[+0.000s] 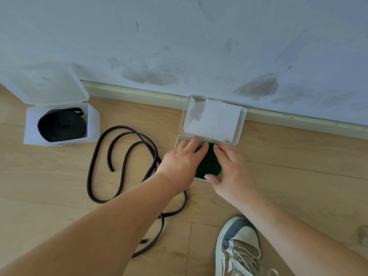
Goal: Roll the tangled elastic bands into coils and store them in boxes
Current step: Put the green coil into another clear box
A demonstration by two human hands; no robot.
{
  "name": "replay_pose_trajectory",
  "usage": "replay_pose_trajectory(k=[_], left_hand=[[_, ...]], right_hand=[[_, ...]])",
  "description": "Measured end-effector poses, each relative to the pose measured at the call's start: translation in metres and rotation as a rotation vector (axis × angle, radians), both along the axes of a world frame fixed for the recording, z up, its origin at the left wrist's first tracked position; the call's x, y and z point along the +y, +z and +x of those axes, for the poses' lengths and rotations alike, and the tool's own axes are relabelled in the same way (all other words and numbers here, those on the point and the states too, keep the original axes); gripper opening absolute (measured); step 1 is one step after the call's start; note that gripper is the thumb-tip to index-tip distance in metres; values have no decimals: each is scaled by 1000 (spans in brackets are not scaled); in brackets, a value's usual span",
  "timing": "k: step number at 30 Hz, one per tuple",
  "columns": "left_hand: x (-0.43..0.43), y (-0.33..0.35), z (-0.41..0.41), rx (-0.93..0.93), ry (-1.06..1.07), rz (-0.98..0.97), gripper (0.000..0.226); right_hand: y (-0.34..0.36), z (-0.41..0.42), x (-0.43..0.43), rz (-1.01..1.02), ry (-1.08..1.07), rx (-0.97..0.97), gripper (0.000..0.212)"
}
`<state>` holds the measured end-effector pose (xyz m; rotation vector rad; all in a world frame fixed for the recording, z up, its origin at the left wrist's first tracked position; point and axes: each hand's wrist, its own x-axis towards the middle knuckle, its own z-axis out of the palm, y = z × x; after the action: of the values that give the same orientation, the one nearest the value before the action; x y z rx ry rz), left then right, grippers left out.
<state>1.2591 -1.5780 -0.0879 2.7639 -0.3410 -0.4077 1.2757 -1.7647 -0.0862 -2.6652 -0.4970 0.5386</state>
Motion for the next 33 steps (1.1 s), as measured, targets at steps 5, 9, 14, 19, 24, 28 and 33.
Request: replay_pose_trajectory(k=[5, 9, 14, 19, 24, 28, 33], left_hand=[[-9, -2, -2, 21, 23, 80, 78], [-7, -3, 1, 66, 40, 107, 77], [-18, 1, 12, 145, 78, 166, 73], [-12, 1, 21, 248, 106, 74, 64], [22, 4, -8, -68, 249, -273, 32], [61, 9, -41, -73, 611, -285, 30], [123, 7, -72, 151, 1101, -183, 33]], right_hand=[[3, 3, 4, -40, 20, 21, 96], [4, 0, 4, -73, 48, 26, 94], [6, 5, 7, -101, 53, 37, 97], [10, 13, 9, -96, 51, 56, 86], [10, 2, 25, 10, 6, -133, 49], [12, -2, 46, 90, 61, -114, 35], [20, -5, 81, 217, 42, 141, 33]])
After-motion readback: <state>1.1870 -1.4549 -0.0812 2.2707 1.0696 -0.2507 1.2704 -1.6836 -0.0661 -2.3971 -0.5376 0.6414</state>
